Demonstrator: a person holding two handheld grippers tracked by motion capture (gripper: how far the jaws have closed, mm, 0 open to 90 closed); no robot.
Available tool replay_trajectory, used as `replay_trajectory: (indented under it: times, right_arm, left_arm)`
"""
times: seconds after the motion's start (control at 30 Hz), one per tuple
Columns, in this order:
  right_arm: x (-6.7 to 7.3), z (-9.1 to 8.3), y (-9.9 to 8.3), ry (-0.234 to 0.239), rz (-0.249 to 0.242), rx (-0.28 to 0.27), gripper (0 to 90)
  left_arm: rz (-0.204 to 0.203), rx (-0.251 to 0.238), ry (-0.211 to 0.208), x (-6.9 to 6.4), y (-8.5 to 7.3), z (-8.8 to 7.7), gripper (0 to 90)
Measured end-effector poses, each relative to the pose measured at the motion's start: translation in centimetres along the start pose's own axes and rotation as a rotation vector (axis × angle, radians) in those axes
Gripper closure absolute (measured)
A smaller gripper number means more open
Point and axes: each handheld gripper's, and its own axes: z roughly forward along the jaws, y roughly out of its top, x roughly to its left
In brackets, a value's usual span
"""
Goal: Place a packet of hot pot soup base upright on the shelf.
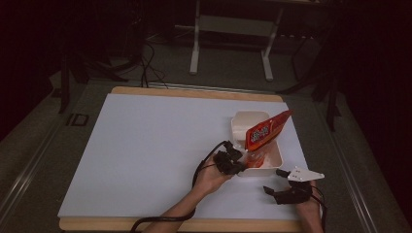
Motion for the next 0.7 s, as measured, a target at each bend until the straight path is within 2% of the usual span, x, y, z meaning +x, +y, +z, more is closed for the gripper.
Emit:
replay_trajectory:
  times: [0.07, 0.13, 0.2, 0.27, 0.33, 0.43, 0.47, 0.5, 0.53, 0.7]
  right_arm:
    - [0.0, 0.0, 0.0, -0.001, -0.002, 0.002, 13.5]
    - [0.0, 0.0, 0.0, -0.002, -0.003, -0.002, 13.5]
    - [0.0, -0.1, 0.0, 0.0, -0.002, -0.003, 13.5]
    - [0.0, -0.1, 0.0, 0.0, -0.002, -0.003, 13.5]
    - [0.0, 0.0, 0.0, 0.0, -0.004, -0.003, 13.5]
    - [0.0, 0.0, 0.0, -0.002, -0.005, -0.004, 13.6]
    - [0.0, 0.0, 0.0, -0.002, -0.005, -0.004, 13.5]
    - [0.0, 0.0, 0.0, -0.002, -0.005, -0.004, 13.5]
    - [0.0, 0.0, 0.0, -0.002, -0.006, -0.004, 13.5]
    - [0.0, 0.0, 0.0, -0.003, -0.007, -0.003, 13.5]
  left_arm:
    - [0.026, -0.004, 0.006, 0.0, 0.1, -0.3, 84.4]
    - [0.04, -0.001, 0.026, -0.2, 0.2, -0.7, 77.9]
    - [0.072, 0.003, 0.051, -0.5, 0.4, -1.3, 72.3]
    - [0.081, -0.006, 0.062, -0.5, 0.5, -1.8, 70.0]
    - [0.075, -0.056, 0.06, -0.4, 0.9, -3.3, 70.0]
    - [0.078, -0.077, 0.058, -0.5, 1.2, -4.0, 72.8]
    - [0.083, -0.072, 0.062, -0.6, 1.2, -4.2, 77.0]
    - [0.098, -0.052, 0.075, -0.7, 1.2, -4.1, 86.8]
    - [0.096, -0.044, 0.076, -0.7, 1.1, -3.9, 89.1]
    - [0.088, -0.024, 0.084, -0.8, 0.6, -3.6, 90.0]
